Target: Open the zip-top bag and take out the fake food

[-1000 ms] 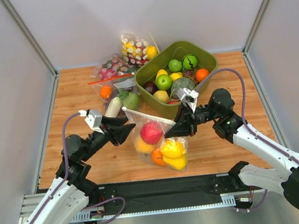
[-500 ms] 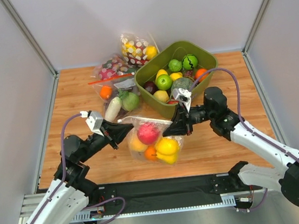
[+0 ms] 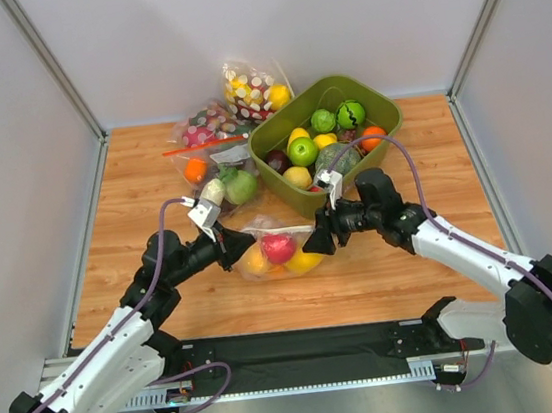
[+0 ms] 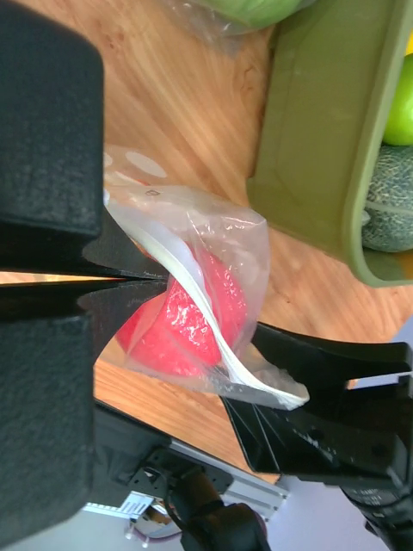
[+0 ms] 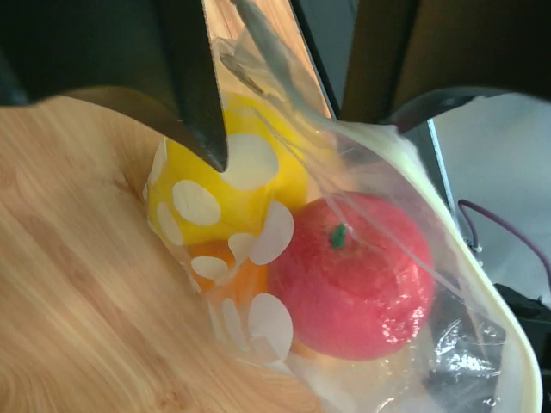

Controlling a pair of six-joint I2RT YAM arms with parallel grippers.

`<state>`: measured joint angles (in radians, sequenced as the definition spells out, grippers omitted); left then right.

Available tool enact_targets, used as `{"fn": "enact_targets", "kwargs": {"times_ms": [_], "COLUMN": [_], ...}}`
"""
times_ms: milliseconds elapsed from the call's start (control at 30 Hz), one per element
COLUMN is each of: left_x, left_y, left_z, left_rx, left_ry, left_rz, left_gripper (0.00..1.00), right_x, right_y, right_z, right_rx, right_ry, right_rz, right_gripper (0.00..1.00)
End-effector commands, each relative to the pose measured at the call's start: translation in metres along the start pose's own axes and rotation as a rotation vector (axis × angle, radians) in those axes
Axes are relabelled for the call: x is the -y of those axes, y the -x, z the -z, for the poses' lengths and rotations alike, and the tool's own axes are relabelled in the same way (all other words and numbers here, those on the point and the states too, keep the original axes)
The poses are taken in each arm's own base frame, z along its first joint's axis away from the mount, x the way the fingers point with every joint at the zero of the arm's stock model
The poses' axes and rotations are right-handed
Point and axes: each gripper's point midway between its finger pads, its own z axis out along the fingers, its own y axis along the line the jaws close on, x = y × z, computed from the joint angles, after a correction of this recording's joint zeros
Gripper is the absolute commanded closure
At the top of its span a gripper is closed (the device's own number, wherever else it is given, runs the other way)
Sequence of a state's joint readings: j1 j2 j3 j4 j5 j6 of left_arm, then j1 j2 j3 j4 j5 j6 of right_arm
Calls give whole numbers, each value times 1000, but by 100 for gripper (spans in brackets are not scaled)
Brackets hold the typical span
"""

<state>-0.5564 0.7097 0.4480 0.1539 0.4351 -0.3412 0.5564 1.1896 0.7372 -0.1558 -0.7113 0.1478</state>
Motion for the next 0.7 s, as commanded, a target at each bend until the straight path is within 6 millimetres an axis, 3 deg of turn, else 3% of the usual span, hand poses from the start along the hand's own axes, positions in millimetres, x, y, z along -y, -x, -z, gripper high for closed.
{"fn": "enact_targets", "kwargs": {"times_ms": [0,100,267,400,500,600,667], "left_x": [8,9,18,26,33,36,38], "left_y": [17,19,27,30,28,25,25], "left_z": [-5,-6,-1,1,-1,-4,-4], "left_rx": [61,61,71,57,26,2,-5], "left_ry": [-44,-50,-67,-90,-116,-126,-131], "left_rz": [-67,-80,-103,-116,-121,-127,-131], "left_gripper": [100,100,100,100,100,100,100], "right_x": [5,0,-31,-47,-54,-61,-77], "right_y": [12,35,82,107,119,113,112], "right_z": [7,17,39,38,23,-1,-12], "right_rx": [42,97,219,251,231,168,147], "right_ry": [-87,-134,-131,-82,-25,29,76], "right_rz": [42,113,267,351,403,432,466], "right_gripper": [40,33,25,22,21,21,21]}}
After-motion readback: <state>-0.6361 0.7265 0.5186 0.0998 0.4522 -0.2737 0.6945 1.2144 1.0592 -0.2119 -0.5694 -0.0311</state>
